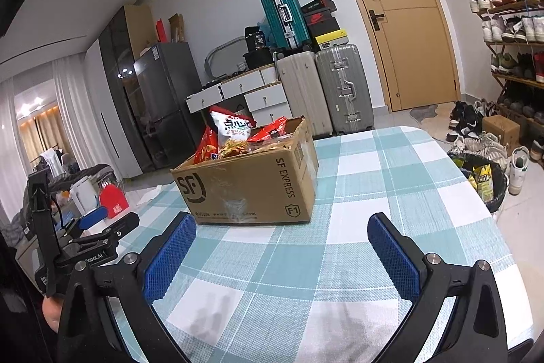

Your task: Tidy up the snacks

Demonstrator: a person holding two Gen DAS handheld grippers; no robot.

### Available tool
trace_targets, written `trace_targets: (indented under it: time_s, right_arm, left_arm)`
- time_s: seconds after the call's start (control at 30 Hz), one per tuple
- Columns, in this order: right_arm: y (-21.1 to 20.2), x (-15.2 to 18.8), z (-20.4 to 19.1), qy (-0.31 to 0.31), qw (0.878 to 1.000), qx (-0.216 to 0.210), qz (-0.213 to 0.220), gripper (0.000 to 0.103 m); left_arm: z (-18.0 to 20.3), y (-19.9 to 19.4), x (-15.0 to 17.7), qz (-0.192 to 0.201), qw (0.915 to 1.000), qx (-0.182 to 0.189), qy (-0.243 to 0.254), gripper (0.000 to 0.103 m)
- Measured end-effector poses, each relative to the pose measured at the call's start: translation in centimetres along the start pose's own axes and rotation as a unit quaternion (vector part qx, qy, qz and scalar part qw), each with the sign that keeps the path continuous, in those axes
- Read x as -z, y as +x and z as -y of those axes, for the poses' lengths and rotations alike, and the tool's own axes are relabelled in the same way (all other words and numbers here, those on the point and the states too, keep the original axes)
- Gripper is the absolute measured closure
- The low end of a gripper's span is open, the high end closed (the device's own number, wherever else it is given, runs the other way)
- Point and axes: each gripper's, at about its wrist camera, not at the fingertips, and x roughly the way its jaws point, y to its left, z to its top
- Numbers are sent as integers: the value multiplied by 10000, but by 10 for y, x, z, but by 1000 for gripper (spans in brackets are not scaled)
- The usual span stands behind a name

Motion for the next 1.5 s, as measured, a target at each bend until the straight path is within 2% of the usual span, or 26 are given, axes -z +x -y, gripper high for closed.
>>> trace_targets:
  time_s: [0.53, 0.83, 1.13, 1.5]
  right_arm:
    - [-1, -1, 5, 127, 9999, 12, 4, 0]
    - [-3, -2, 6, 120, 9999, 32, 6, 0]
    - [-3, -3, 6, 123, 9999, 30, 5, 0]
    - [-6, -3, 6, 103, 9999, 88, 25, 0]
  left_arm:
    - [3, 3, 2, -82, 9999, -32, 106, 0]
    - [0, 13, 3, -305, 9995, -36, 40, 0]
    - [-7, 14, 3, -289, 9996, 56, -55, 0]
    - [-20, 36, 5, -801, 9960, -7, -397, 0]
